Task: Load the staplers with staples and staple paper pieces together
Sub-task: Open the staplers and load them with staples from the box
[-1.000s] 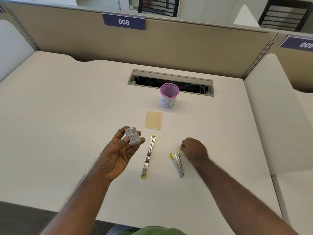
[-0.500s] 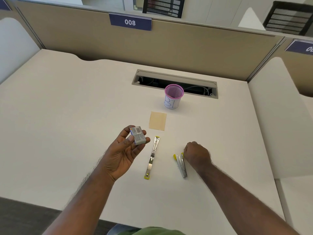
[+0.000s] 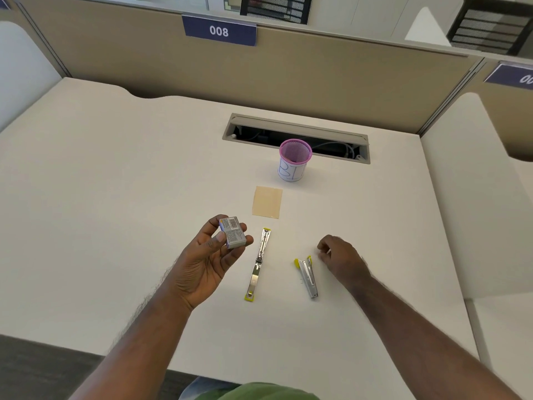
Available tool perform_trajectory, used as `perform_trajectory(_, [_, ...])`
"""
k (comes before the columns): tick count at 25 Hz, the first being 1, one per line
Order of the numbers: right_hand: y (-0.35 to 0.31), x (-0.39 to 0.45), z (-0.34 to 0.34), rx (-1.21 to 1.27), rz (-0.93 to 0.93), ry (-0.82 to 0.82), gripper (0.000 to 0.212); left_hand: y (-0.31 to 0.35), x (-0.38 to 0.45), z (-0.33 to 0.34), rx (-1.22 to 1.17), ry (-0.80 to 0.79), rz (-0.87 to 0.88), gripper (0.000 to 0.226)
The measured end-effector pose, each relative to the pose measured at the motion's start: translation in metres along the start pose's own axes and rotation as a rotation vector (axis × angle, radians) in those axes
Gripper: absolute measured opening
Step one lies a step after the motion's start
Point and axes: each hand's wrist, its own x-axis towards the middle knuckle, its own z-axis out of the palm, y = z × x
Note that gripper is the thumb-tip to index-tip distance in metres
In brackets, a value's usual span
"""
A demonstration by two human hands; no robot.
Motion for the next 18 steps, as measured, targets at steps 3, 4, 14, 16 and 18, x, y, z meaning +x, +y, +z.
perform_trajectory(3, [0.009,-0.004,0.000,0.079,0.034,0.055,0.025,0.001,0.001,-0.002,0.001,-0.001,0.001,0.025])
perform_trajectory(4, [0.012,-0.006,0.001,0.042,0.018,0.048,0.029,0.001,0.001,-0.003,0.005,0.001,0.003,0.025])
perform_trajectory(14, [0.024,-0.015,0.010,-0.430,-0.265,0.060,0.024,-0.001,0.003,-0.001,0.026,0.016,-0.023,0.024])
perform_trajectory(16, [0.016,-0.003,0.006,-0.449,-0.247,-0.021,0.022,-0.002,0.004,0.000,0.035,0.021,-0.028,0.024])
perform_trajectory(18, [0.003,0.010,0.000,-0.473,-0.235,-0.073,0.021,-0.002,0.005,0.001,0.037,0.025,-0.030,0.024])
